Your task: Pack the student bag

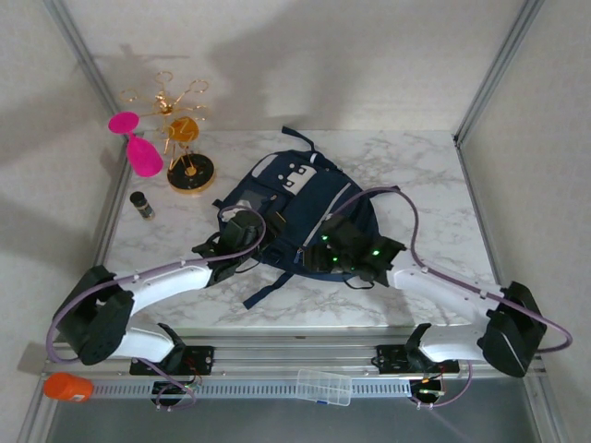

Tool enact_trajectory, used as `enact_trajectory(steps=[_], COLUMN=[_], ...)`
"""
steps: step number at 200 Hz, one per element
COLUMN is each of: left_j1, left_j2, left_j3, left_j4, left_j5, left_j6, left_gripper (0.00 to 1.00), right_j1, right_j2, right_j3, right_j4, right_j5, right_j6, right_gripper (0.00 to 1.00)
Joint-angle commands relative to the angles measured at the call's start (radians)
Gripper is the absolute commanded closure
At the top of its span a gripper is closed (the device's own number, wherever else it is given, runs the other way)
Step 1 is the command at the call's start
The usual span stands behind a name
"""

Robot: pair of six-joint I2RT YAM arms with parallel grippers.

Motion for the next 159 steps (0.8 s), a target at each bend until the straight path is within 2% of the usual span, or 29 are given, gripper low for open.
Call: enact_trajectory(steps=[1, 17, 38, 52, 132, 159], left_j1=[0.008, 0.01, 0.01, 0.011, 0.022, 0.025], left_j2=[0.045, 0.071, 0.097, 0.11, 0.152, 0.151], left_j3=[0.005, 0.01, 0.032, 0.042, 0.057, 0.056], left_j4=[0.086, 0.106, 0.113, 0.119, 0.139, 0.128], left_j5=[0.003, 0.01, 0.008, 0.01, 0.053, 0.05], left_j6=[-0.023, -0.024, -0.01, 0.0, 0.028, 0.037], left_gripper=[0.54, 0.58, 0.64, 0.67, 0.97, 1.0], right_j1=[0.078, 0.113, 0.133, 0.134, 0.116, 0.103], right_j2=[0.083, 0.147, 0.203, 0.244, 0.439, 0.47], right_j3=[0.095, 0.145, 0.173, 0.195, 0.319, 0.346], right_j4=[-0.061, -0.085, -0.055, -0.068, -0.066, -0.125], right_j5=[0.177, 0.217, 0.19, 0.216, 0.338, 0.431], right_j6=[0.066, 0.082, 0.08, 0.077, 0.091, 0.124], right_gripper=[0.45, 0.47, 0.49, 0.51, 0.63, 0.69])
